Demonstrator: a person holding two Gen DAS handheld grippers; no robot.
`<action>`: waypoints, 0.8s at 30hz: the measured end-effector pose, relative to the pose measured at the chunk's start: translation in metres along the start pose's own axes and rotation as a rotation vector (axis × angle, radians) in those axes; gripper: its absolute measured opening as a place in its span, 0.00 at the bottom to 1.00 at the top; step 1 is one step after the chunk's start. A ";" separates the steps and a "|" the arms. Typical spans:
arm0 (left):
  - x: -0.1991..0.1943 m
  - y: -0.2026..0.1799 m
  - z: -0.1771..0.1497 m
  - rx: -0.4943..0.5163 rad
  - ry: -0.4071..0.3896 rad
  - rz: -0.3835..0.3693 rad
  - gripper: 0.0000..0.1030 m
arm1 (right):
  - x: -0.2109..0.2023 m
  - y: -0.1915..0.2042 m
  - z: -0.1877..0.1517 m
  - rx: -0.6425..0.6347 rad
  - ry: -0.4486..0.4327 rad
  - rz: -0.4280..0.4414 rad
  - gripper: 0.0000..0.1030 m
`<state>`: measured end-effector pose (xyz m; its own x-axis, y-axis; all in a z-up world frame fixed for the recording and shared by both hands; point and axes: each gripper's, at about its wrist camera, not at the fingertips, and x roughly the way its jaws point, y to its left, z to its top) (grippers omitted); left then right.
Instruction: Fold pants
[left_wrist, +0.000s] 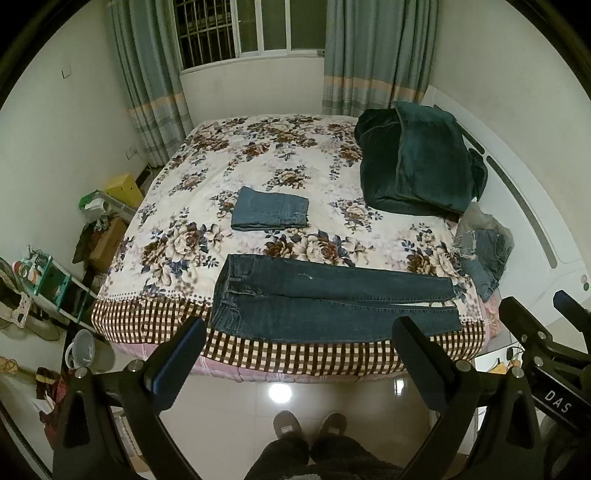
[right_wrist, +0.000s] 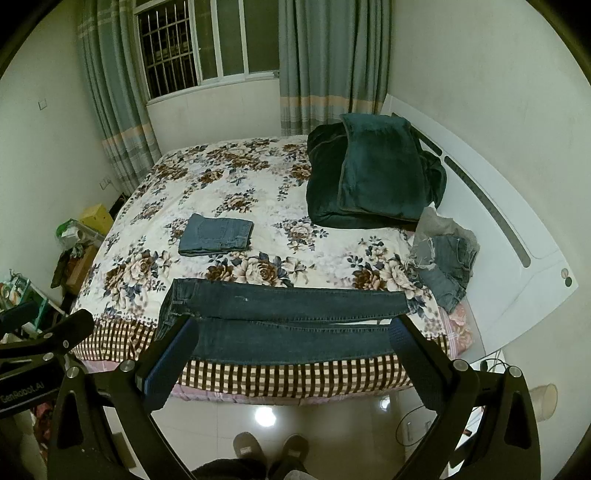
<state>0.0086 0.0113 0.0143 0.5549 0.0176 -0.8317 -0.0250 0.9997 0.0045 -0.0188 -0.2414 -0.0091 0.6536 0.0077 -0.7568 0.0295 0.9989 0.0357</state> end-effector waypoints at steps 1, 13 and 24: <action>0.000 0.000 0.000 0.001 0.000 0.000 1.00 | 0.000 0.000 0.000 0.000 0.000 0.001 1.00; -0.002 0.001 0.000 0.005 -0.014 0.011 1.00 | -0.001 0.000 -0.004 0.000 0.008 0.000 1.00; -0.005 0.004 -0.003 0.005 -0.018 0.012 1.00 | -0.004 0.001 -0.004 -0.002 0.003 0.001 1.00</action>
<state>0.0028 0.0146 0.0166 0.5694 0.0298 -0.8215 -0.0273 0.9995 0.0174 -0.0243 -0.2400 -0.0085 0.6517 0.0090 -0.7585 0.0274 0.9990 0.0353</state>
